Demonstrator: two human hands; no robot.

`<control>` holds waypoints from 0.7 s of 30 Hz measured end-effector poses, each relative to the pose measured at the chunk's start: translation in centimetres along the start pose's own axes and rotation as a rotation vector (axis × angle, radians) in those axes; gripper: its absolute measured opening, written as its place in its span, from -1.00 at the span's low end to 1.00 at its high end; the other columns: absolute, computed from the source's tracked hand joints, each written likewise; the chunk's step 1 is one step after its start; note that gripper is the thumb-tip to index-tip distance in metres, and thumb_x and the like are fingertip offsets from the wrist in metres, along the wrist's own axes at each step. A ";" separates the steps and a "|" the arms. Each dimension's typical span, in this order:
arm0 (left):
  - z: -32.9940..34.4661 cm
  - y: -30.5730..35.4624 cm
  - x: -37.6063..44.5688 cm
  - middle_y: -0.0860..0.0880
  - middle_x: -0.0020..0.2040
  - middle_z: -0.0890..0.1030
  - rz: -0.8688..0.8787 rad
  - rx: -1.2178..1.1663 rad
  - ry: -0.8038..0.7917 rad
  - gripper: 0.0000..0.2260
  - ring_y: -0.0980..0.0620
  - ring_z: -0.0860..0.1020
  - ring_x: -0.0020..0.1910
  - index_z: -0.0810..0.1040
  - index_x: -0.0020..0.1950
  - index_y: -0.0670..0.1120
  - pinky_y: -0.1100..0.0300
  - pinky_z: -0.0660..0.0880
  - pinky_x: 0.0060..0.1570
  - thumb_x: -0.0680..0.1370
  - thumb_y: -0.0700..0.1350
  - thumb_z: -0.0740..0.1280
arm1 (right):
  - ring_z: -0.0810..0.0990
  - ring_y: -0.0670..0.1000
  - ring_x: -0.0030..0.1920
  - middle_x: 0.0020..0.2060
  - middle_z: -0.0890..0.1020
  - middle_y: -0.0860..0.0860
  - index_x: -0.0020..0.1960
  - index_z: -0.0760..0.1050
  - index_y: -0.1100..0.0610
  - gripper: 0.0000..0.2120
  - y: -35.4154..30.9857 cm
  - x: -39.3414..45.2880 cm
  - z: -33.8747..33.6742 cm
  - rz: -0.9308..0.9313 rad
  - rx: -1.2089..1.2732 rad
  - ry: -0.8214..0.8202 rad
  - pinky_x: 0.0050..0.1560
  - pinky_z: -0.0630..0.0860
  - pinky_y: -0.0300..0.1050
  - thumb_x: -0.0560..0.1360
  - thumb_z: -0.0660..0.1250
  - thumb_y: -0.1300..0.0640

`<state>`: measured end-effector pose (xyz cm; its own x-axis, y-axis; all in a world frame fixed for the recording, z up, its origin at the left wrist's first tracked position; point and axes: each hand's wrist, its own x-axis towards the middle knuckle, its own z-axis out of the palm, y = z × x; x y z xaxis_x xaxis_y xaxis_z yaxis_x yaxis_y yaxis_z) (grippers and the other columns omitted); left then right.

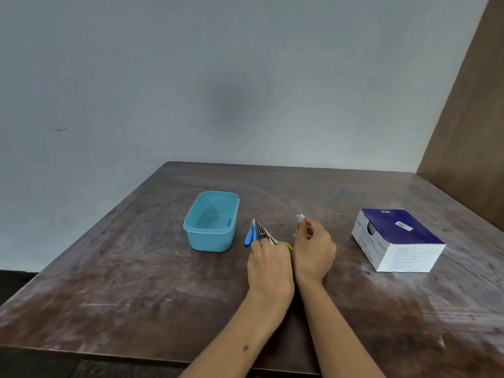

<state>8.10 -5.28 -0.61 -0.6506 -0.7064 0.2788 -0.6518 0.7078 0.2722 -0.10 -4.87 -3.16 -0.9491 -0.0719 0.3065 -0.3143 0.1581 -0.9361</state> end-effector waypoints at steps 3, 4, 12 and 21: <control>1.1 -0.1 0.4 -0.11 0.15 0.51 0.026 -0.078 0.026 -0.81 -0.08 0.40 0.19 0.49 0.12 -0.13 0.12 0.40 0.08 0.59 -0.25 0.13 | 0.64 0.15 -0.09 -0.20 0.70 0.10 0.04 0.61 0.05 -0.79 0.3 0.1 0.1 0.011 -0.017 -0.016 -0.14 0.42 -0.08 0.55 0.26 -0.01; 1.1 -0.1 0.3 -0.10 0.14 0.51 0.031 -0.110 0.047 -0.82 -0.06 0.40 0.19 0.49 0.12 -0.12 0.13 0.39 0.08 0.59 -0.24 0.15 | 0.65 0.14 -0.10 -0.22 0.70 0.11 0.03 0.60 0.06 -0.79 0.4 0.2 0.0 0.014 -0.013 -0.011 -0.15 0.42 -0.09 0.55 0.26 -0.01; 0.8 -0.8 2.0 0.01 -0.04 0.64 -0.160 -0.623 0.105 -0.76 0.08 0.56 -0.02 0.59 0.07 -0.08 0.33 0.41 -0.05 0.42 -0.23 0.38 | 0.67 -0.01 -0.27 -0.27 0.68 0.06 -0.01 0.60 0.15 -0.81 0.2 0.4 -0.2 0.003 0.070 0.020 -0.28 0.38 -0.27 0.56 0.27 0.07; -0.4 -1.2 5.3 0.04 -0.08 0.66 -0.062 -0.708 0.022 -0.80 0.15 0.58 -0.08 0.64 0.01 -0.04 0.25 0.54 0.00 0.41 -0.20 0.44 | 0.67 -0.15 -0.24 -0.25 0.68 0.01 -0.02 0.60 0.20 -0.79 -0.1 0.9 0.3 0.120 0.410 0.007 -0.17 0.62 -0.16 0.55 0.29 0.06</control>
<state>5.58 -9.82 0.89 -0.6076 -0.7506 0.2594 -0.2733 0.5043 0.8191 -0.95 -5.29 -2.85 -0.9791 -0.0698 0.1912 -0.1696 -0.2398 -0.9559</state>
